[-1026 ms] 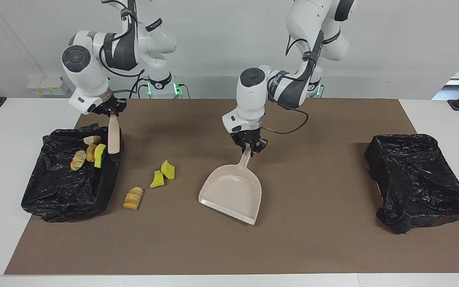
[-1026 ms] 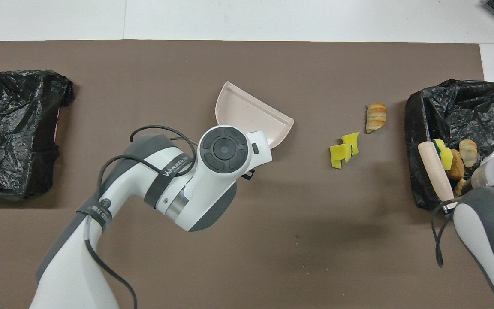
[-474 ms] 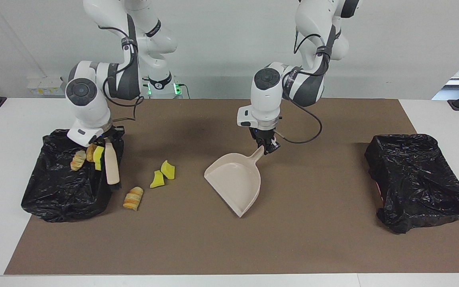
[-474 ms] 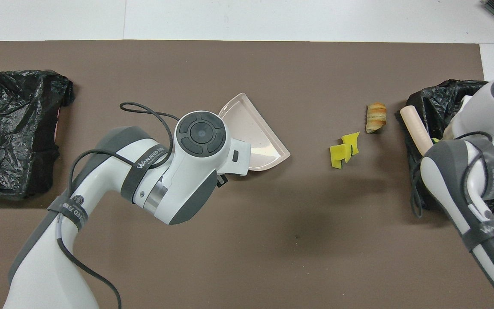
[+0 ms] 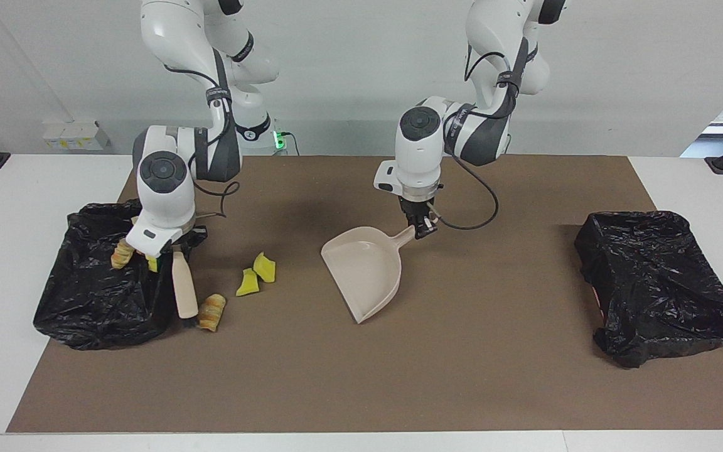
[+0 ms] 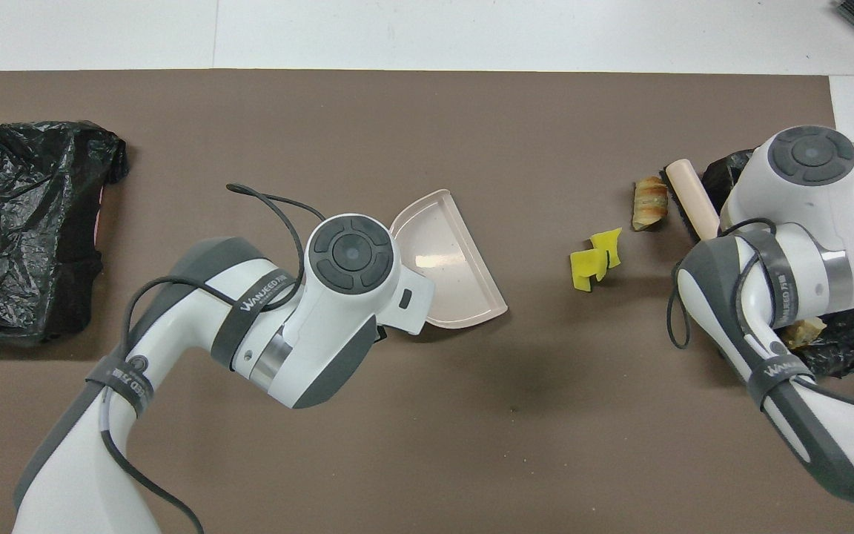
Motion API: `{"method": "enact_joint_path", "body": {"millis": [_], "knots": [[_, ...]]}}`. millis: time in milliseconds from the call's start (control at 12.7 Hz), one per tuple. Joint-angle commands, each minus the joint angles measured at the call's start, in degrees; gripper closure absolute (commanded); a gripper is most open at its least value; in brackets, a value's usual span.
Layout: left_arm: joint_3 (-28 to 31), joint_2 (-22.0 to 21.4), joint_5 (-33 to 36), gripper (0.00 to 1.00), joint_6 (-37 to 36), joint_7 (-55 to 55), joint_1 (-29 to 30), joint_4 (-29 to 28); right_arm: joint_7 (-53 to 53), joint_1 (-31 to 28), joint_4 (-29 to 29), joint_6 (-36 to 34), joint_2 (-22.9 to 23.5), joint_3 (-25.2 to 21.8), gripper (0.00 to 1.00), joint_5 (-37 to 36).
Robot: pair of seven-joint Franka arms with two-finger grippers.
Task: Sweep and dump trash in bin
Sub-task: 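Move the brush with the right gripper toward the bread near the bag, then sweep the bread and sponge pieces into the dustpan with the right gripper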
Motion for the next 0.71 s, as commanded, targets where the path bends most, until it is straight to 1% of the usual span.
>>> {"method": "enact_joint_path", "body": {"millis": [0, 158, 316, 632], "knots": [[0.35, -4.25, 0.74, 1.00, 3.87, 0.31, -3.46, -6.03, 3.13, 1.58, 0.50, 0.36, 1.19, 0.32, 1.00, -0.60], [0.26, -4.34, 0.74, 1.00, 4.23, 0.22, -3.82, -6.47, 4.27, 3.25, 0.23, 0.27, 2.07, 0.41, 1.00, 0.28], [0.26, -5.30, 0.74, 1.00, 4.32, -0.22, -4.61, -8.13, 4.37, 4.74, -0.12, -0.96, 1.72, 0.41, 1.00, 3.34], [0.17, -6.45, 0.57, 1.00, 4.32, -4.35, -4.70, -10.16, 4.46, 8.53, -0.12, -6.49, 0.58, 0.50, 1.00, 13.97]]}}
